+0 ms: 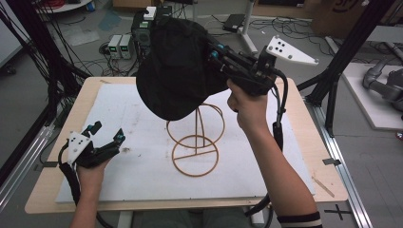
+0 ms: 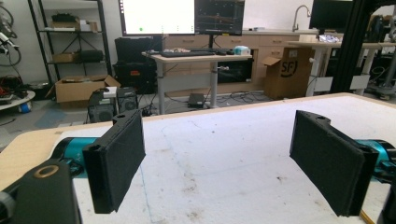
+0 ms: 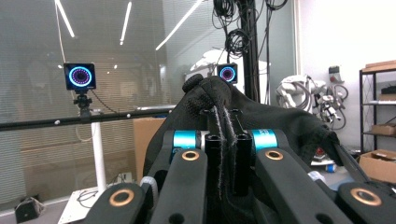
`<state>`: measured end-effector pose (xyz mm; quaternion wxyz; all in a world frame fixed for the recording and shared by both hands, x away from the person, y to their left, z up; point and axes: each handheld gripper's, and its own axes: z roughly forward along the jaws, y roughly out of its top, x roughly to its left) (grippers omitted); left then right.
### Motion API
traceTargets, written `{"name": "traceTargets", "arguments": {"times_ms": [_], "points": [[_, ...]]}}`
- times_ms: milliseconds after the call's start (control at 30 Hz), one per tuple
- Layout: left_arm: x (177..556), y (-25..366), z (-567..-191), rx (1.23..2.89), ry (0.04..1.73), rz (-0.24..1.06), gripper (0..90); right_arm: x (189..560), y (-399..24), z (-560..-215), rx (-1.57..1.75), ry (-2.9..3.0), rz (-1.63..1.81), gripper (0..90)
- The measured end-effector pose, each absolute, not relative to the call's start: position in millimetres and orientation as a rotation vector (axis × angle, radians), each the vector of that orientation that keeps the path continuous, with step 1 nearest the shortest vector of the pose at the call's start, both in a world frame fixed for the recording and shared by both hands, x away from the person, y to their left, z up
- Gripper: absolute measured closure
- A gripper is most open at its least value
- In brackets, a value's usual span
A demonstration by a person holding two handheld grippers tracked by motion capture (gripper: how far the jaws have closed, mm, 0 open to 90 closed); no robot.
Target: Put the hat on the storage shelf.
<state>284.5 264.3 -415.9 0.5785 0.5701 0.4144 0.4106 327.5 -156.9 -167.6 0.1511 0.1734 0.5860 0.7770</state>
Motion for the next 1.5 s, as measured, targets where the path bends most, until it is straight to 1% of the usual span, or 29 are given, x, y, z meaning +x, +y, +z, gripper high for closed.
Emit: {"name": "traceTargets", "arguments": {"times_ms": [300,1200,1500], "points": [[284.5,264.9,-416.1,1.337,0.973,0.958,18.2,316.8,-158.1,-183.7,0.523,1.734,2.206,88.3],[285.3,264.9,-416.5,1.336,0.974,0.959,18.2,327.0,-160.4,-232.3,0.622,1.829,2.078,86.8],[285.4,264.4,-416.6,1.343,0.974,0.956,18.2,332.8,-172.6,-240.6,0.683,1.804,2.083,86.5]]}}
